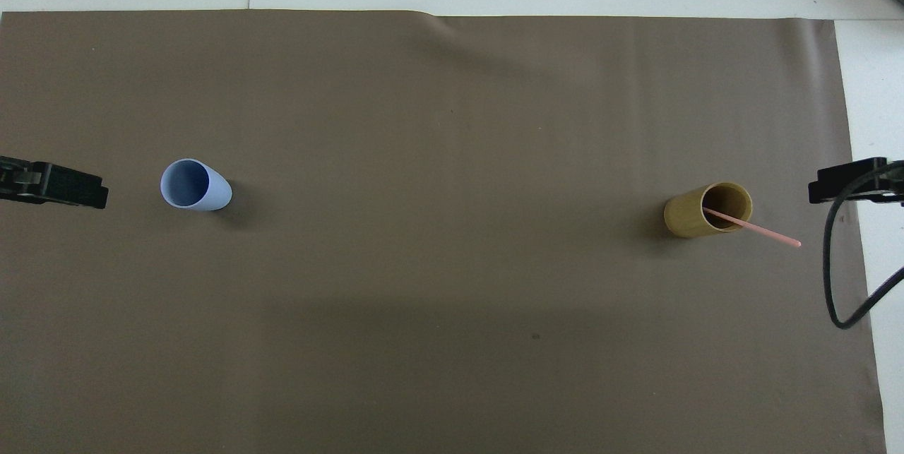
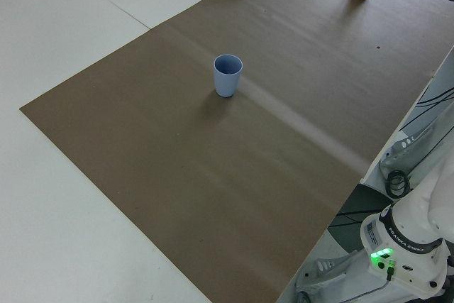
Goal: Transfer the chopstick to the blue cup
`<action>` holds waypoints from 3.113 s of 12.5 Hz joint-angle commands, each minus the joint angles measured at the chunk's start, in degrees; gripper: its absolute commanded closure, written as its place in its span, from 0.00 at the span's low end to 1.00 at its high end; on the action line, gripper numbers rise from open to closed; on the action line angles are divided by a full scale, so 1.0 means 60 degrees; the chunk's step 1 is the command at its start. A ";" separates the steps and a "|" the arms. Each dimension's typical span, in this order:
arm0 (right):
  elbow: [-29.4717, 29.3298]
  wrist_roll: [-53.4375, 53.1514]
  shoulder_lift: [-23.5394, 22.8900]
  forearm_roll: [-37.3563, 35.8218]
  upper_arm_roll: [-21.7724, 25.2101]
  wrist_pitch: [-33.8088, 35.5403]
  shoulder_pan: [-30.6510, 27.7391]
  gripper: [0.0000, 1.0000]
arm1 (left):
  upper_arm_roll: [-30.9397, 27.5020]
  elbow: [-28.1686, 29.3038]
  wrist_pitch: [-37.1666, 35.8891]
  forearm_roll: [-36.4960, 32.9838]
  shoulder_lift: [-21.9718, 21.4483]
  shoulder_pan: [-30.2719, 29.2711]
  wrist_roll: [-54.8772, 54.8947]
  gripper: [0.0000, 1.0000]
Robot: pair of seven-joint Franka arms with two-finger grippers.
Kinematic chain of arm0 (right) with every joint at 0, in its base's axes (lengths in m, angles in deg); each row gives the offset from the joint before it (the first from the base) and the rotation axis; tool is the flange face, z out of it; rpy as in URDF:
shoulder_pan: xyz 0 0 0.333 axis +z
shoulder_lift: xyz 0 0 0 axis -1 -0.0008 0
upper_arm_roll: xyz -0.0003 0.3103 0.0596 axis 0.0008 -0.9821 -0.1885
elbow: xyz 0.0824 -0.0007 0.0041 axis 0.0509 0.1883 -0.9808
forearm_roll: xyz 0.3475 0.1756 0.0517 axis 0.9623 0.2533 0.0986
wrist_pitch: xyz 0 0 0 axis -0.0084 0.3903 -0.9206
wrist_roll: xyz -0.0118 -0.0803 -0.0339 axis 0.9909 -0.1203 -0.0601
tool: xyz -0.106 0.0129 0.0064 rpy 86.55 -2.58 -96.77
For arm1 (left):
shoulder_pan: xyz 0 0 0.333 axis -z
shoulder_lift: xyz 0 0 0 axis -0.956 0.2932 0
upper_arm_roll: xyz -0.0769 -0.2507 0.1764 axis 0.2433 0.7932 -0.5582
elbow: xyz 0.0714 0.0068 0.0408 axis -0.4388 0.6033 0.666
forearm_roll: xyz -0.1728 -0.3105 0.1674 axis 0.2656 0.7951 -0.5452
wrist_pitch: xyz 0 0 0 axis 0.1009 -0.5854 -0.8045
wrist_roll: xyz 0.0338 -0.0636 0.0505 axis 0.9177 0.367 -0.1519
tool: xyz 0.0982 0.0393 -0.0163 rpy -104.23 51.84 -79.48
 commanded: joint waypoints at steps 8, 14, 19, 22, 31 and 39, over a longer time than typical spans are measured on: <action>0.0071 0.0066 0.0060 0.0123 -0.0005 0.0089 -0.0070 0.00 | 0.0022 0.0306 0.0231 -0.0095 -0.0228 -0.0011 -0.0047 0.00; 0.0071 0.0066 0.0060 0.0123 -0.0005 0.0104 -0.0070 0.00 | 0.0007 0.0320 0.0408 0.0008 -0.0228 -0.0026 -0.0018 0.00; 0.0071 0.0066 0.0060 0.0123 -0.0005 0.0104 -0.0070 0.00 | 0.0007 0.0335 0.0451 0.0008 -0.0199 -0.0069 -0.0018 0.00; 0.0071 0.0066 0.0060 0.0123 -0.0005 0.0104 -0.0071 0.00 | 0.0007 0.1342 0.1925 0.0096 -0.0096 -0.0407 0.0041 0.00; 0.0086 0.0066 0.0060 0.0123 -0.0005 0.0104 -0.0071 0.00 | -0.0008 0.3291 0.5193 0.0111 0.0870 -0.0656 0.0041 0.00; 0.0086 0.0066 0.0060 0.0123 -0.0005 0.0104 -0.0085 0.00 | 0.0007 0.4507 0.7319 0.0257 0.1911 -0.0963 0.0041 0.01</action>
